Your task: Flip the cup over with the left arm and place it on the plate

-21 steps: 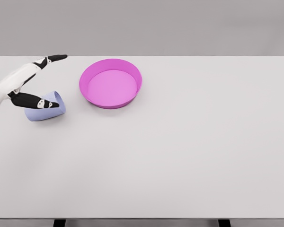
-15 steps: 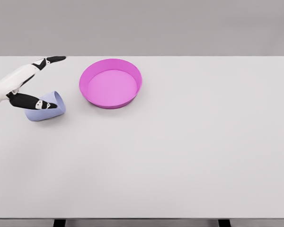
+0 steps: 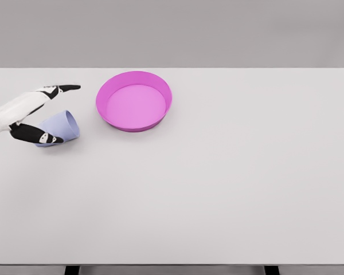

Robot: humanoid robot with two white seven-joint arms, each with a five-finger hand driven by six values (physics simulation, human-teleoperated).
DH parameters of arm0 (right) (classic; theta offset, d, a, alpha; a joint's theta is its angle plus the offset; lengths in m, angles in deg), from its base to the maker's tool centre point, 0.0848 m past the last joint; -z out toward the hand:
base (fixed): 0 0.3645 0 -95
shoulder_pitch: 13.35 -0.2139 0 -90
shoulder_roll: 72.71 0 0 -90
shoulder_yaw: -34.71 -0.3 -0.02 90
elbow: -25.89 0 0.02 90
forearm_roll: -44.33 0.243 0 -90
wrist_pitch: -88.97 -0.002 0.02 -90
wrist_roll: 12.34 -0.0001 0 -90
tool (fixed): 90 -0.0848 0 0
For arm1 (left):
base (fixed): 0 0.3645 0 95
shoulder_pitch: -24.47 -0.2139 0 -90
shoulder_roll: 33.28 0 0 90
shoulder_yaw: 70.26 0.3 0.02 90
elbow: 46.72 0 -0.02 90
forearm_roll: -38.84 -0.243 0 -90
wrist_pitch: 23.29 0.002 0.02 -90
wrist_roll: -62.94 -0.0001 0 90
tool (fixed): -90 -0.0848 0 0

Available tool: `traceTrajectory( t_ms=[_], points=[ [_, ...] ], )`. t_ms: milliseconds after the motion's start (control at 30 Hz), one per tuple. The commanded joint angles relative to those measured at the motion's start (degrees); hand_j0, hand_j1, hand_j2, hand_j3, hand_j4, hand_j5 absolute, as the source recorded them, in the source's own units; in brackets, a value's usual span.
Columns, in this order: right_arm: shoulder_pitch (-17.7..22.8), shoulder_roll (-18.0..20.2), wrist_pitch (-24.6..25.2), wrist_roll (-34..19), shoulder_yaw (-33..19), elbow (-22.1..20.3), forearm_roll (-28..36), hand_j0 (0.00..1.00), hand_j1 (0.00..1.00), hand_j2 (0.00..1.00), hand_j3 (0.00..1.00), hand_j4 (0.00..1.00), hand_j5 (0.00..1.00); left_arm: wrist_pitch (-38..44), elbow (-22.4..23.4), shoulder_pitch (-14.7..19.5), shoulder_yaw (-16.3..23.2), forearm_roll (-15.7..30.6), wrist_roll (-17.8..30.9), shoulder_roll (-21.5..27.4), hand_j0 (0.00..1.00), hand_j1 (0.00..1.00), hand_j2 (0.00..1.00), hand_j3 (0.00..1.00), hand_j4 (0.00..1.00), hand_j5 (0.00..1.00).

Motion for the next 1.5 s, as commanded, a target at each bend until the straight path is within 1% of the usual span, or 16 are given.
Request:
traceTrajectory(
  t_ms=[0, 67, 200, 300, 433, 467, 567, 700, 767, 800, 900, 1067, 1200, 1233, 1267, 1467],
  points=[
    [0.0, 0.0, 0.0, -0.01, 0.0, 0.0, 0.01, 1.0, 1.0, 1.0, 1.0, 1.0, 1.0, 0.38, 0.27, 0.0, 1.68, -3.32, -0.07, 0.49, 1.0, 1.0, 1.0, 1.0, 1.0, 1.0],
    [0.0, 0.0, 0.0, -0.01, 0.0, 0.0, 0.01, 1.0, 1.0, 1.0, 1.0, 1.0, 1.0, 1.17, 1.15, 0.09, 1.76, -3.41, 0.02, 0.5, 1.0, 1.0, 1.0, 1.0, 1.0, 1.0],
    [0.0, 0.0, 0.0, -0.01, 0.0, 0.0, 0.01, 1.0, 1.0, 1.0, 1.0, 1.0, 1.0, 10.57, 0.45, 0.17, 1.85, -2.09, -0.59, 0.14, 1.0, 1.0, 1.0, 1.0, 1.0, 1.0],
    [0.0, 0.0, 0.0, -0.01, 0.0, 0.0, 0.01, 1.0, 1.0, 1.0, 1.0, 1.0, 1.0, 15.06, -0.07, 0.35, 1.85, 4.93, -0.59, -0.21, 1.0, 1.0, 1.0, 1.0, 1.0, 1.0],
    [0.0, 0.0, 0.0, -0.01, 0.0, 0.0, -0.08, 1.0, 1.0, 1.0, 1.0, 1.0, 1.0, 20.42, -0.69, 1.05, 1.85, 12.23, -0.68, -1.08, 1.0, 1.0, 1.0, 1.0, 1.0, 1.0],
    [0.0, 0.0, 0.0, -0.01, 0.0, 0.0, 0.01, 1.0, 1.0, 1.0, 1.0, 1.0, 1.0, 21.56, -0.69, 1.76, 1.94, 12.5, -0.68, -2.14, 1.0, 1.0, 1.0, 1.0, 1.0, 1.0],
    [0.0, 0.0, 0.0, -0.01, 0.0, 0.0, 0.01, 1.0, 1.0, 1.0, 1.0, 1.0, 1.0, 25.78, -1.66, 2.46, 2.03, 12.41, -0.77, -3.11, 1.0, 1.0, 1.0, 1.0, 1.0, 1.0],
    [0.0, 0.0, 0.0, -0.01, 0.0, 0.0, 0.01, 1.0, 1.0, 1.0, 1.0, 1.0, 1.0, 30.79, -1.83, 3.51, 3.43, 12.06, -0.77, -3.28, 1.0, 1.0, 1.0, 1.0, 1.0, 1.0],
    [0.0, 0.0, 0.0, -0.01, 0.0, 0.0, 0.01, 1.0, 1.0, 1.0, 1.0, 1.0, 1.0, 33.51, -1.83, 4.57, 3.79, 11.8, -0.77, -4.69, 1.0, 1.0, 1.0, 1.0, 1.0, 1.0],
    [0.0, 0.0, 0.0, -0.01, 0.0, 0.0, 0.01, 1.0, 1.0, 1.0, 1.0, 1.0, 1.0, 35.01, -1.83, 5.62, 4.93, 11.71, -0.94, -4.78, 1.0, 1.0, 1.0, 1.0, 1.0, 1.0],
    [0.0, 0.0, 0.0, -0.01, 0.0, 0.0, 0.01, 1.0, 1.0, 1.0, 1.0, 1.0, 1.0, 38.43, -1.83, 7.47, 7.04, 11.18, -4.37, -5.57, 1.0, 1.0, 1.0, 1.0, 1.0, 1.0],
    [0.0, 0.0, 0.0, -0.01, 0.0, 0.0, 0.01, 1.0, 1.0, 1.0, 1.0, 1.0, 1.0, 40.98, -1.83, 7.47, 7.3, 11.09, -6.13, -6.09, 1.0, 1.0, 1.0, 1.0, 1.0, 1.0],
    [0.0, 0.0, 0.0, -0.01, 0.0, 0.0, 0.01, 1.0, 1.0, 1.0, 1.0, 1.0, 1.0, 41.16, -1.83, 7.56, 7.74, 10.92, -6.92, -6.27, 1.0, 1.0, 1.0, 1.0, 1.0, 1.0],
    [0.0, 0.0, 0.0, -0.01, 0.0, 0.0, 0.01, 1.0, 1.0, 1.0, 1.0, 1.0, 1.0, 41.16, -1.83, 7.47, 7.83, 10.48, -6.92, -6.27, 1.0, 1.0, 1.0, 1.0, 1.0, 1.0],
    [0.0, 0.0, 0.0, -0.01, 0.0, 0.0, 0.01, 1.0, 1.0, 1.0, 1.0, 1.0, 1.0, 41.16, -1.83, 7.56, 8.53, 8.37, -6.92, -6.27, 1.0, 1.0, 1.0, 1.0, 1.0, 1.0],
    [0.0, 0.0, 0.0, -0.01, 0.0, 0.0, 0.01, 1.0, 1.0, 1.0, 1.0, 1.0, 1.0, 41.16, -1.83, 8.17, 9.41, 5.73, -6.83, -6.27, 1.0, 1.0, 1.0, 1.0, 1.0, 1.0]
  ],
)
